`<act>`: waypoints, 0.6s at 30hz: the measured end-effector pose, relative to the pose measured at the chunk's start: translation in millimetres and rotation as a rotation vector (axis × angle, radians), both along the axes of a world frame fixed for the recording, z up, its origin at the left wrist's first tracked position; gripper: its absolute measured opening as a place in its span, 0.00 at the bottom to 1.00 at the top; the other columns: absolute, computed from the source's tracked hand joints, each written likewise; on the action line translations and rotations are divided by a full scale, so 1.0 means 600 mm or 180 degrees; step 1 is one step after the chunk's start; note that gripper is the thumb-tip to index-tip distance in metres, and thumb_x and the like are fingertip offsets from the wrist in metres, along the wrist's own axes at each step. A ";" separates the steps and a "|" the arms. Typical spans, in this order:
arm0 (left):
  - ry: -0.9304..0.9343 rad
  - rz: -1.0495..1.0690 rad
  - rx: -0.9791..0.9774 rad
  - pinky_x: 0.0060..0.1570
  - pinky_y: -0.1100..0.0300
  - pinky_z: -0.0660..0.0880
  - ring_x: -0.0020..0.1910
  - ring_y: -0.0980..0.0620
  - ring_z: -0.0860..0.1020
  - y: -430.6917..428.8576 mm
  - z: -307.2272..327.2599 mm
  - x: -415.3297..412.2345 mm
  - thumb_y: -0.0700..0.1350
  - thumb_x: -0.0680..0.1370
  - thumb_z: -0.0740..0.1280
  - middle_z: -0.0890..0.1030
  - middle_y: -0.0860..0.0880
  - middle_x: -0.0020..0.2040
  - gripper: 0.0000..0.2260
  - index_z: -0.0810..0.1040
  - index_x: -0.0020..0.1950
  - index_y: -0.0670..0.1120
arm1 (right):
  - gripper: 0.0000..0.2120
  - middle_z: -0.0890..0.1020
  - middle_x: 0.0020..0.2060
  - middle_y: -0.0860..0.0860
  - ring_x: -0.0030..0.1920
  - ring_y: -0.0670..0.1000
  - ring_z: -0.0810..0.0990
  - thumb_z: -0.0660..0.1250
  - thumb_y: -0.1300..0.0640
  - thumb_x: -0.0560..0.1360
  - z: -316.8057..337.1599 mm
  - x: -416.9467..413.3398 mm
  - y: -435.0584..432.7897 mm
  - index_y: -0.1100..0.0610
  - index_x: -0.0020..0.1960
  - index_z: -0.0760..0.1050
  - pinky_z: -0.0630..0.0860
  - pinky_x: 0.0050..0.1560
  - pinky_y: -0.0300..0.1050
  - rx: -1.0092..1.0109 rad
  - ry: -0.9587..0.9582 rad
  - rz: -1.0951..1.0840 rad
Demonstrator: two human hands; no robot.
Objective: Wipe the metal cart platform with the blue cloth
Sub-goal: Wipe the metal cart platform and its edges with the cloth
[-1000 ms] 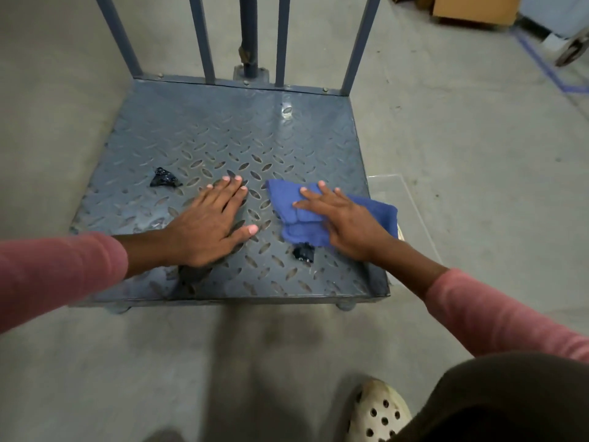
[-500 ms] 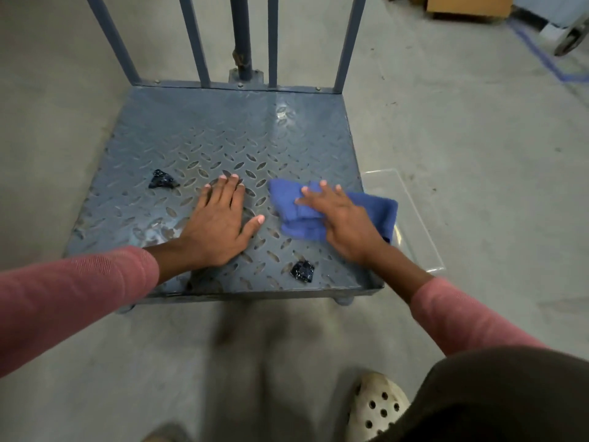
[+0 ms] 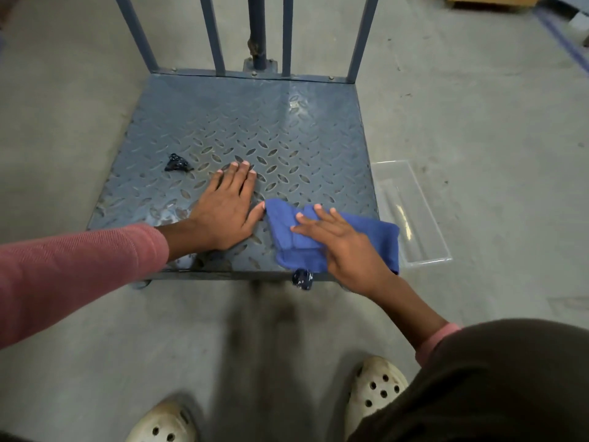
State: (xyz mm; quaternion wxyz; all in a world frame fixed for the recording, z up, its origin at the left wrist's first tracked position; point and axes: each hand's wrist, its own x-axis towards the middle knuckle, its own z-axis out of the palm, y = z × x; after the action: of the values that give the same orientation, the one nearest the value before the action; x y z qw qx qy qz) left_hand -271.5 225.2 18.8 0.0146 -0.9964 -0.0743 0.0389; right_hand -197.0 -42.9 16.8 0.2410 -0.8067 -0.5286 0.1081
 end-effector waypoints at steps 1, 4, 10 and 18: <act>-0.0007 -0.0006 0.0009 0.80 0.40 0.55 0.81 0.36 0.60 0.001 -0.001 -0.001 0.63 0.82 0.41 0.61 0.35 0.81 0.39 0.60 0.81 0.36 | 0.35 0.70 0.75 0.50 0.79 0.52 0.61 0.58 0.72 0.68 0.007 -0.014 -0.004 0.55 0.73 0.72 0.54 0.80 0.50 0.0084 0.0158 0.0179; -0.0003 0.0003 0.0061 0.80 0.40 0.55 0.81 0.36 0.59 -0.001 0.000 -0.001 0.62 0.83 0.41 0.60 0.35 0.82 0.38 0.59 0.82 0.36 | 0.31 0.75 0.71 0.51 0.74 0.49 0.71 0.58 0.74 0.71 0.036 -0.004 -0.010 0.58 0.72 0.73 0.64 0.76 0.47 0.0552 0.0594 -0.0035; 0.0056 0.0058 0.0098 0.81 0.40 0.54 0.82 0.37 0.57 -0.009 0.009 -0.002 0.62 0.83 0.40 0.58 0.36 0.83 0.37 0.56 0.83 0.37 | 0.32 0.74 0.72 0.51 0.76 0.62 0.66 0.59 0.70 0.70 0.000 0.033 -0.034 0.52 0.71 0.73 0.60 0.74 0.66 -0.0047 -0.0446 -0.0907; 0.0079 0.0098 0.0106 0.79 0.40 0.57 0.81 0.37 0.59 -0.011 0.012 0.000 0.63 0.81 0.39 0.59 0.36 0.82 0.39 0.58 0.82 0.39 | 0.30 0.73 0.73 0.50 0.76 0.50 0.66 0.56 0.71 0.72 0.033 -0.048 -0.025 0.57 0.72 0.73 0.61 0.78 0.51 0.0596 0.0404 0.0174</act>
State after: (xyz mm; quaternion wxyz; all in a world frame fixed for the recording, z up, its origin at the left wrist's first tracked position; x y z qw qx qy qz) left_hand -271.3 218.6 26.2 0.0315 -0.9942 -0.0901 0.0502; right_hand -225.6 -58.0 36.3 0.3453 -0.7575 -0.5418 0.1156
